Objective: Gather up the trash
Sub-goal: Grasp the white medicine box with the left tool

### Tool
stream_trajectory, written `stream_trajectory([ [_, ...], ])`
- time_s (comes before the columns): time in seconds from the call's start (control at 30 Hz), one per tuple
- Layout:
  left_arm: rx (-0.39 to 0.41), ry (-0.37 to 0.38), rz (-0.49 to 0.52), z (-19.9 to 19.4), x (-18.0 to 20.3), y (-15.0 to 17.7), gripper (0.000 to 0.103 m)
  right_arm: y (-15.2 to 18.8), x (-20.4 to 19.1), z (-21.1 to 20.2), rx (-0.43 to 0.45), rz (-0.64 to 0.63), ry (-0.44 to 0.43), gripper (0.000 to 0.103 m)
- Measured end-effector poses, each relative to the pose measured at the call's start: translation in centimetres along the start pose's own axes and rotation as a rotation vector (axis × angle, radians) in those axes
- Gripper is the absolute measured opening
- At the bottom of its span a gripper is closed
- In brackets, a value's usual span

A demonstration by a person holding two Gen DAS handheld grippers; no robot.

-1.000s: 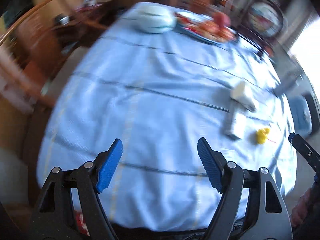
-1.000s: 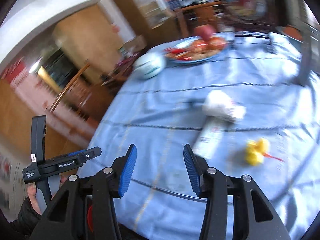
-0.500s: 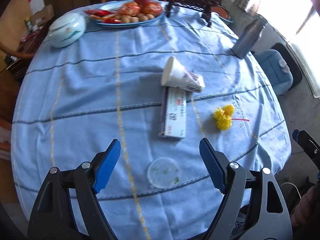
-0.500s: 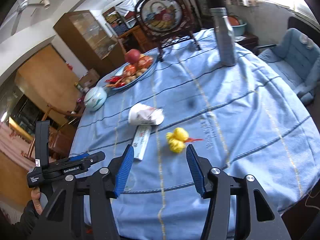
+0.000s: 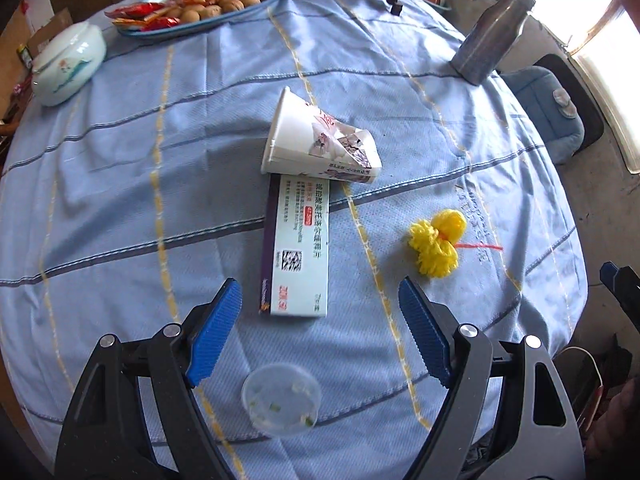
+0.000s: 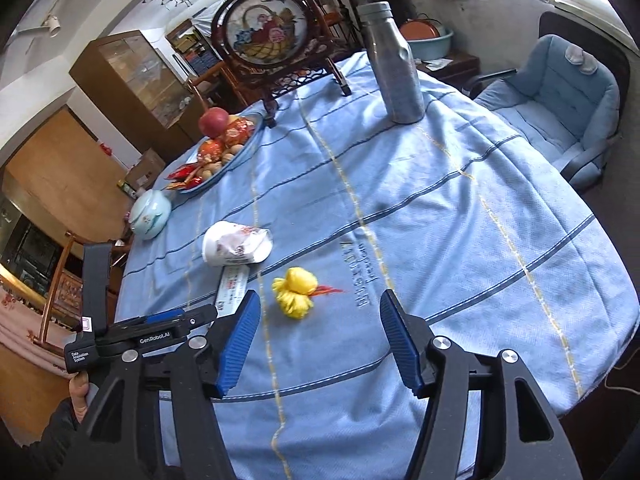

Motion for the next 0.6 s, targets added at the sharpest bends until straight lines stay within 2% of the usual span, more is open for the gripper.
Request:
stream_trajectory([
  [0.37,-0.073,-0.005,-0.041,4.6,-1.0,-1.8,0.076,-1.7,0.0,4.8,-0.098,-0.029,0.005,0.067],
  [0.47,-0.091,-0.009,-0.040,5.7,-1.1,-1.9,0.066,-1.9,-0.3,6.2,-0.131,-0.042,-0.002,0.067],
  [0.5,-0.084,-0.016,-0.036,5.9,-1.1,-1.9,0.066,-2.0,-0.5,6.9,-0.148,-0.049,-0.006,0.067],
  [0.6,-0.062,-0.047,0.002,5.9,-0.7,-2.2,0.053,-2.0,-0.9,8.3,-0.186,-0.061,-0.015,0.068],
])
Point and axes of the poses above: each gripper's, at about its wrist camera, not at the fingertips, and z roughly the way its jaws point, x to its right, y to its underside, the point moved 1 cm from there along z, roughly the way its jaws point, and after that the axes turned 6 degrees about x, right-handed, at the moved point
